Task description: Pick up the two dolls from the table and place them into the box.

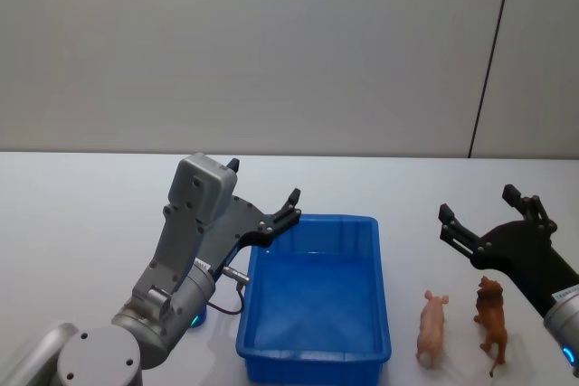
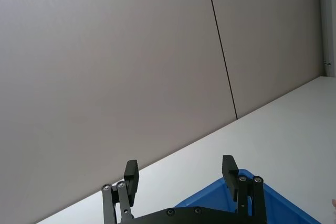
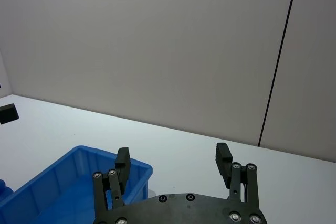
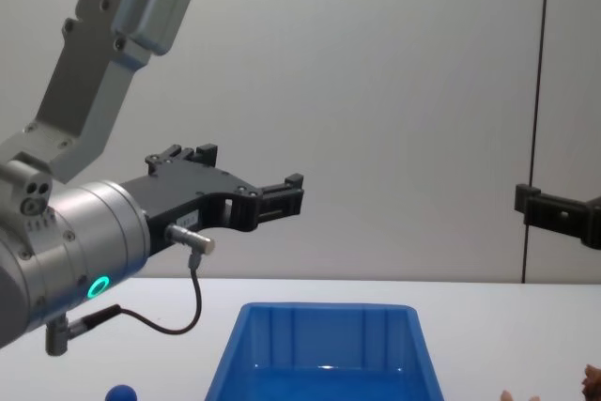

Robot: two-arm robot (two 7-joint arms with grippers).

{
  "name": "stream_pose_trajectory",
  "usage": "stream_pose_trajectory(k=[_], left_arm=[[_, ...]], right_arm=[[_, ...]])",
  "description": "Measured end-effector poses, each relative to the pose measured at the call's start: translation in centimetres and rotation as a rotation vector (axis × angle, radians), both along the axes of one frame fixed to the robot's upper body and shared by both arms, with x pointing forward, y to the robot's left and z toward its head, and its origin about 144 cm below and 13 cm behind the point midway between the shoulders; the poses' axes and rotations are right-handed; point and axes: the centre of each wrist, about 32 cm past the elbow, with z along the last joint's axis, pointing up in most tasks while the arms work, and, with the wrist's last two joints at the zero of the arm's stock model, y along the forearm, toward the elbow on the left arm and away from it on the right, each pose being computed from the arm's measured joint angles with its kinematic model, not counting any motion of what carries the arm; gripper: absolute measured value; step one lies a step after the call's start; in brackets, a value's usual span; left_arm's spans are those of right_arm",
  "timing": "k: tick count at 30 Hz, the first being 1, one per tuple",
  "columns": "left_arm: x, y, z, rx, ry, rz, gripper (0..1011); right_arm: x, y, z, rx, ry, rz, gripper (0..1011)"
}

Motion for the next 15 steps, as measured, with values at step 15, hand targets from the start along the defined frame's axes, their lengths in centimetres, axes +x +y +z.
stream_pose_trajectory(k=[15], left_arm=[[0.0,0.0,0.0,0.0,0.0,0.0,1001]], right_arm=[[0.0,0.0,0.0,0.0,0.0,0.0,1001]])
